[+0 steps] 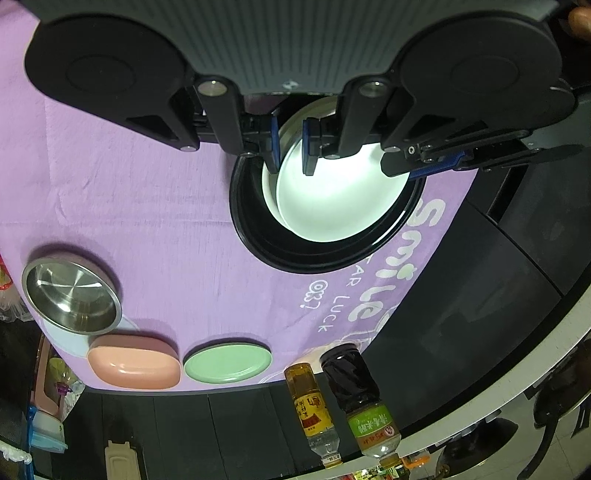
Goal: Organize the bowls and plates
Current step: 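Carry the small white bowl with both grippers and lower it into the stacked bowls, then open both grippers and lift them away from the bowl stack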
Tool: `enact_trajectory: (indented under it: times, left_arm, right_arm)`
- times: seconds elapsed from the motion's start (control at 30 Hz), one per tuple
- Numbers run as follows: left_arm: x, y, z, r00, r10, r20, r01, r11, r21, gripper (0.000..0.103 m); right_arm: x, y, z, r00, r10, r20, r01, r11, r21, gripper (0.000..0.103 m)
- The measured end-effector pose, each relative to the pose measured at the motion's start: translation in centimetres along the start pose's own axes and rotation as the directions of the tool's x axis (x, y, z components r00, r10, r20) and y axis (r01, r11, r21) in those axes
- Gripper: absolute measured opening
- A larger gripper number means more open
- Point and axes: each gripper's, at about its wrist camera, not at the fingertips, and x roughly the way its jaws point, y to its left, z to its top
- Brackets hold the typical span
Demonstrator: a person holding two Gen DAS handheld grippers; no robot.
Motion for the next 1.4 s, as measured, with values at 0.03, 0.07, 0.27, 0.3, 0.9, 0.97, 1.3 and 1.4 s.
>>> enact_trajectory:
  times: [0.03,0.07,0.27,0.3,0.9,0.97,1.3,1.4]
  left_arm:
    - [0.0,0.0,0.0,1.000,0.000,0.000,0.000,1.000,0.000,0.012]
    - [0.0,0.0,0.0,1.000,-0.001,0.000,0.001,1.000,0.000,0.012]
    - [0.0,0.2,-0.2,1.000,-0.015,0.001,0.015,1.000,-0.006,0.012]
    - [0.0,0.3,-0.2,1.000,-0.015,0.001,0.015,1.000,-0.007,0.012]
    - [-1.2,1.1,0.0,0.999,-0.020,0.028,0.021,0.999,-0.042,0.014]
    - [-1.2,1.3,0.1,0.999,-0.015,0.032,0.016,0.999,-0.048,0.014]
    - [-1.4,5.3,2.4,0.995,0.038,0.095,-0.021,0.984,-0.176,0.015]
    - [-0.7,5.5,3.2,0.995,0.040,0.090,-0.024,0.984,-0.177,0.015]
  right_arm:
    - [0.0,0.0,0.0,1.000,0.003,0.001,-0.003,1.000,0.001,0.015]
    - [0.0,0.0,0.0,1.000,0.005,0.002,-0.005,1.000,0.002,0.016]
    - [-0.1,0.0,-0.2,1.000,-0.002,0.017,0.002,1.000,-0.005,0.017]
    - [-0.1,0.0,-0.2,1.000,0.000,0.017,0.000,1.000,-0.006,0.017]
    - [-0.2,-0.3,-0.5,1.000,0.002,0.014,-0.002,1.000,0.002,0.017]
    - [-0.2,-0.3,-0.5,1.000,0.003,0.013,-0.003,1.000,0.003,0.017]
    - [-0.3,-1.7,0.6,0.999,-0.010,0.032,0.009,0.999,0.043,0.017]
    - [0.0,-2.3,1.3,0.999,-0.020,0.037,0.018,0.998,0.055,0.017]
